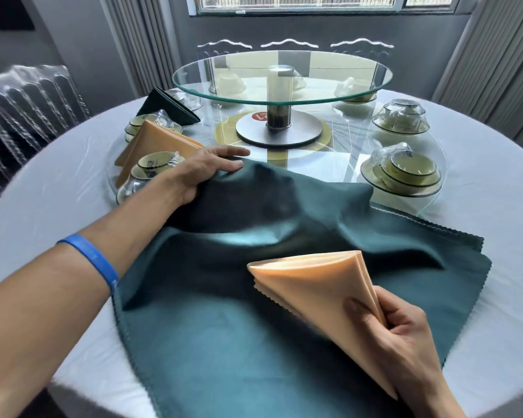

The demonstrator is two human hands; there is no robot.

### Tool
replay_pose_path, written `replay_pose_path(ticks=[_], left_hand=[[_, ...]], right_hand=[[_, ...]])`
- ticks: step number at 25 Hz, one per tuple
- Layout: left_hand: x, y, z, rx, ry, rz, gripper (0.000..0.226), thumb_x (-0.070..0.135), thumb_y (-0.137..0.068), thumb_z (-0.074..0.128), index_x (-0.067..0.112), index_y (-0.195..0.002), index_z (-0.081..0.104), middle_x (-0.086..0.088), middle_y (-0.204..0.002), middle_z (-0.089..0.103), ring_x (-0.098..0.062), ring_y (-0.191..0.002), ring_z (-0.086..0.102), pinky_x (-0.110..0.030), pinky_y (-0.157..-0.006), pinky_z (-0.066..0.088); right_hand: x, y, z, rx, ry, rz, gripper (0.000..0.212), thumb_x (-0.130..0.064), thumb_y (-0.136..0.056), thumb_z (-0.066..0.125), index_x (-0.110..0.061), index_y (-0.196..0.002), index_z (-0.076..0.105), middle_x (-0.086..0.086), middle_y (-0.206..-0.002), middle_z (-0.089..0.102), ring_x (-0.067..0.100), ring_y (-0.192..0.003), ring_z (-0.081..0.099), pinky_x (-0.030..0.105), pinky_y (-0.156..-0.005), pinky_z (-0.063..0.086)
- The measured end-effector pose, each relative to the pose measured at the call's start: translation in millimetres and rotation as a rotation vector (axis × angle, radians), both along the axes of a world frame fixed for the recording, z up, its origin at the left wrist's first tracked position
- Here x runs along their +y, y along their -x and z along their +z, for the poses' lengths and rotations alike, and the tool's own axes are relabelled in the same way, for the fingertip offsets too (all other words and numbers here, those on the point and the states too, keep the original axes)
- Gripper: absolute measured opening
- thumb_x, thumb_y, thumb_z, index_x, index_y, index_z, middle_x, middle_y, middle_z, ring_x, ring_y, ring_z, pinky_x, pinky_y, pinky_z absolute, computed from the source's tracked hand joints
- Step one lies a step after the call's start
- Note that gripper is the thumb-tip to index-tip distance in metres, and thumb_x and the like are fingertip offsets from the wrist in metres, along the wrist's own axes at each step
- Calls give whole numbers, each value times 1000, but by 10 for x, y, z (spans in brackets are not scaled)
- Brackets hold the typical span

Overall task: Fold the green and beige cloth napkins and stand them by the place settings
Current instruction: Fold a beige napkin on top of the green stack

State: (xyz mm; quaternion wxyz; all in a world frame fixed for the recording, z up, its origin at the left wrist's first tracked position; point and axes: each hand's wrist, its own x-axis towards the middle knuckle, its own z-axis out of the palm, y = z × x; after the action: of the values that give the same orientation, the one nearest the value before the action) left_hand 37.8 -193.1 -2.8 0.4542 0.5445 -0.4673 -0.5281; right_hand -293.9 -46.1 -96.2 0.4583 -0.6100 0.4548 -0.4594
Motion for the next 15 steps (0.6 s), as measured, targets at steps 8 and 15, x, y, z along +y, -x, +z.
replay_pose_path(ticks=[8, 15], left_hand=[[1231, 201, -38, 273, -50, -372, 55, 2, -82, 56, 15, -135, 60, -19, -131, 62, -28, -105, 66, -32, -85, 56], [1722, 436, -478, -74, -232, -306, 32, 2, -94, 59, 19, -117, 72, -14, -112, 73, -18, -85, 67, -20, -71, 53]], right_hand=[[388, 223, 801, -244, 35, -212, 14, -19, -77, 70, -15, -90, 74, 7, -73, 67, 25, -71, 54, 41, -67, 44], [161, -264, 1324, -17, 160, -124, 9, -14, -87, 62, -6, -88, 68, 7, -67, 60, 18, -59, 49, 33, -56, 36]])
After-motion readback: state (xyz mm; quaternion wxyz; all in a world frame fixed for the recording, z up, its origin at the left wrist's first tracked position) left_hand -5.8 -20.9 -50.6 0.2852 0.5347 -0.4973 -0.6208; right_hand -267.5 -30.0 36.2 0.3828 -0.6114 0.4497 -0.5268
